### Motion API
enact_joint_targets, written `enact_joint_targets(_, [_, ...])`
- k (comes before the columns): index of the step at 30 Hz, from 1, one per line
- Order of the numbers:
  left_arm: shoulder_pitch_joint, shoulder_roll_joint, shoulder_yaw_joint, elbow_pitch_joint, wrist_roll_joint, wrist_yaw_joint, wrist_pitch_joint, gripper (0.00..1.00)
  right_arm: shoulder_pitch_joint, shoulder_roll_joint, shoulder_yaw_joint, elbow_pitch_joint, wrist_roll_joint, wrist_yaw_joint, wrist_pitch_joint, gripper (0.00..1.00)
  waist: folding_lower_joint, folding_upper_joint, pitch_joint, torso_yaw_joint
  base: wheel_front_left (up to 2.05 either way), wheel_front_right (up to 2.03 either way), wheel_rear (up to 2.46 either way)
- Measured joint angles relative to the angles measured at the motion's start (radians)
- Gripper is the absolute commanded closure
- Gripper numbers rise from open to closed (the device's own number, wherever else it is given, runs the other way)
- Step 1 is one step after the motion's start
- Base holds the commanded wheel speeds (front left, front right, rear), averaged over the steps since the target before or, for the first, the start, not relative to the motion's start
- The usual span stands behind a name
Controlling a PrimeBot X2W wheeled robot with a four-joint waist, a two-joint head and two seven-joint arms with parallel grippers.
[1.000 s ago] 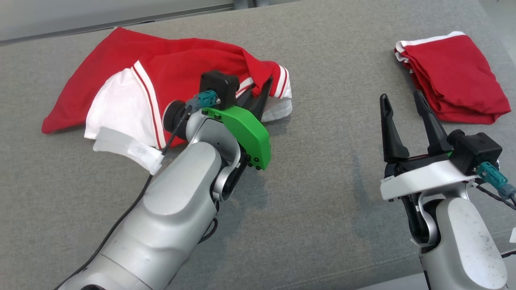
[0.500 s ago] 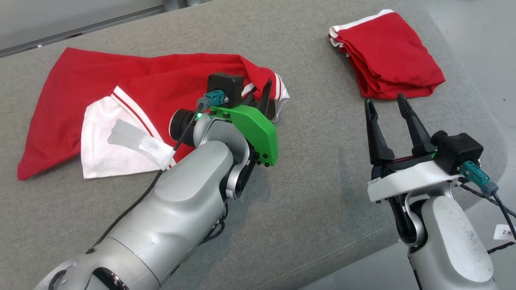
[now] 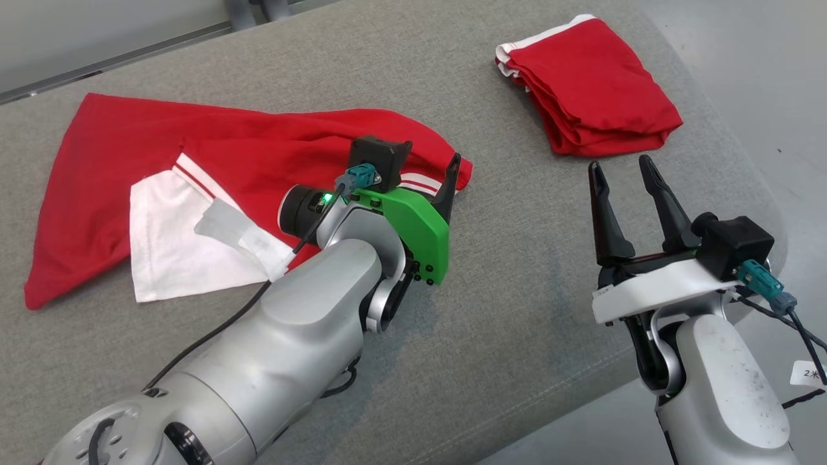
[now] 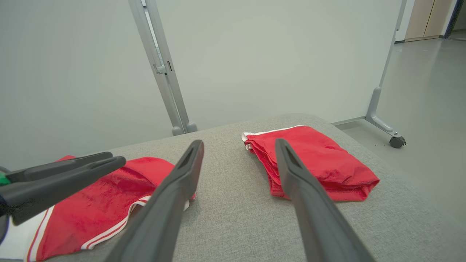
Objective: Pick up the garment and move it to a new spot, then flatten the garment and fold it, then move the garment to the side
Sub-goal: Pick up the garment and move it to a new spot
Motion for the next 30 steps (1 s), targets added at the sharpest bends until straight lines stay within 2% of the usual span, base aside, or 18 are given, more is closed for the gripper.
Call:
enact_joint_targets(9, [-0.016, 0.0, -0.029, -0.006, 0.003, -0.024, -0.052, 0.0, 0.027, 0.0, -0.024, -0.015, -0.026, 0.0, 0.02, 0.0, 0.0, 0.0, -0.028, 0.088, 0.0, 0.0, 0.0])
enact_joint_targets(14, [-0.008, 0.0, -0.015, 0.02, 0.051, -0.039, -0.061, 0.0, 0.06, 0.0, -0.03, -0.026, -0.033, 0.0, 0.042, 0.0, 0.0, 0.0, -0.049, 0.153, 0.0, 0.0, 0.0])
enact_joint_targets(17, [0.015, 0.011, 0.054, 0.0, 0.119, -0.035, -0.064, 0.0, 0.072, 0.001, -0.031, -0.034, -0.033, 0.0, 0.054, 0.0, 0.0, 0.0, -0.066, 0.193, 0.0, 0.0, 0.0])
enact_joint_targets(21, [0.105, 0.053, 0.158, -0.069, 0.205, -0.025, -0.065, 0.0, 0.092, 0.001, -0.03, -0.04, -0.035, 0.0, 0.066, 0.0, 0.0, 0.0, -0.088, 0.243, 0.0, 0.0, 0.0])
enact_joint_targets(30, [0.355, 0.155, 0.414, -0.319, 0.41, 0.011, -0.065, 0.0, 0.098, 0.001, -0.012, -0.024, -0.032, 0.0, 0.085, 0.0, 0.0001, 0.0, -0.13, 0.325, 0.0, 0.0, 0.0])
